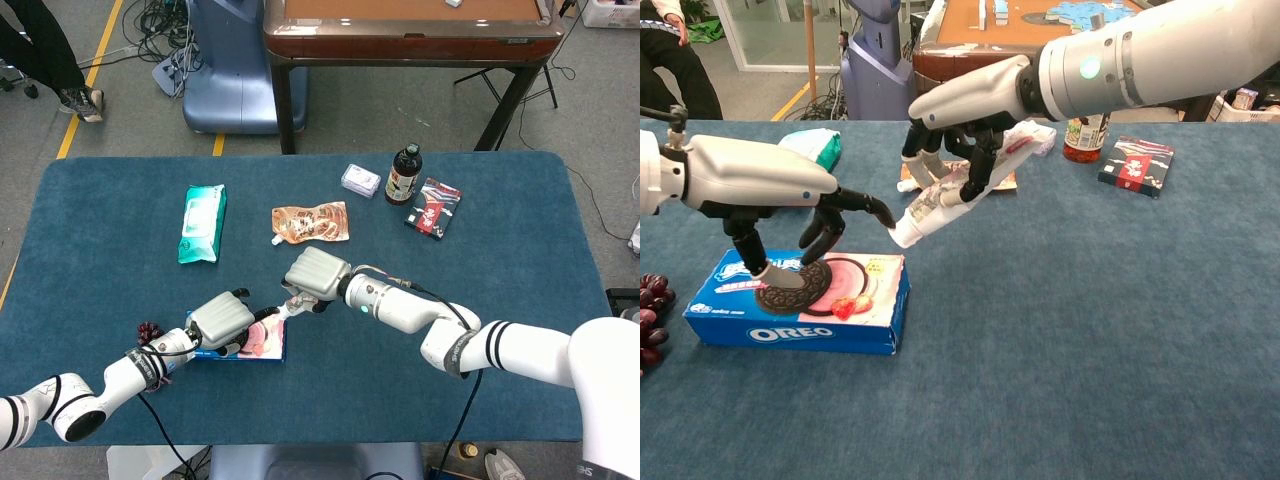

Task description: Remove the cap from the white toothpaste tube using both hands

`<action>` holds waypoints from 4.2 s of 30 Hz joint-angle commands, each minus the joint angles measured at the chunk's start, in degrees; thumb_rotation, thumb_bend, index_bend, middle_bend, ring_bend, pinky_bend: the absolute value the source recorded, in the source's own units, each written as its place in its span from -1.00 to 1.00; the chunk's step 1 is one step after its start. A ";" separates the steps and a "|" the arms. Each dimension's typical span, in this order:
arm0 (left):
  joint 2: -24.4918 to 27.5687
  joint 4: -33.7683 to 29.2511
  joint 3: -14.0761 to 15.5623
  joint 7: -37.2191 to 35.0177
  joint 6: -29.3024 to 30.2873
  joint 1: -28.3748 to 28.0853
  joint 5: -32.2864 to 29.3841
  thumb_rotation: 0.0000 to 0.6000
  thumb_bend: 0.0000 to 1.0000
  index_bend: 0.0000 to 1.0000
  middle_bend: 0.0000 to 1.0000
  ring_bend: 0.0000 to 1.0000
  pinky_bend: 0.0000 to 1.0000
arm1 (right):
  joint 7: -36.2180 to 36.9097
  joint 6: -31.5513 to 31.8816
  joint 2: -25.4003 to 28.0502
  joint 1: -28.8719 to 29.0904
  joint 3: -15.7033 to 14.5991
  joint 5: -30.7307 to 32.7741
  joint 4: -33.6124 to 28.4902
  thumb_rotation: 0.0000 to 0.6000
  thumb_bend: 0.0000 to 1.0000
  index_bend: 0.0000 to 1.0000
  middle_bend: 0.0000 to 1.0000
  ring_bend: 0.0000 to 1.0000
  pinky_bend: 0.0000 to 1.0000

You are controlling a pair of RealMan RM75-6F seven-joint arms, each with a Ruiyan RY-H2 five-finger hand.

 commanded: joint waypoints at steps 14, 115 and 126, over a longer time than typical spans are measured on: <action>-0.13 -0.26 0.57 0.55 0.07 -0.53 -0.87 1.00 -0.51 -0.75 0.14 -0.03 -0.70 | 1.37 1.20 0.56 -0.40 0.19 -0.85 -0.23 1.00 1.00 0.80 0.61 0.45 -0.04; 9.14 -1.23 -0.98 -1.03 25.20 17.08 -11.03 1.00 -0.51 -0.75 -0.11 -0.16 -0.70 | -6.86 31.82 11.97 -31.27 -2.87 5.75 -4.63 1.00 -0.53 -0.88 -0.48 -0.37 -0.34; 3.36 6.12 1.26 1.14 40.22 28.18 -8.56 1.00 -0.51 -0.75 -0.27 -0.27 -0.70 | -7.57 44.77 16.36 -45.54 -7.00 7.31 -10.24 1.00 -0.55 -0.69 -0.44 -0.40 -0.34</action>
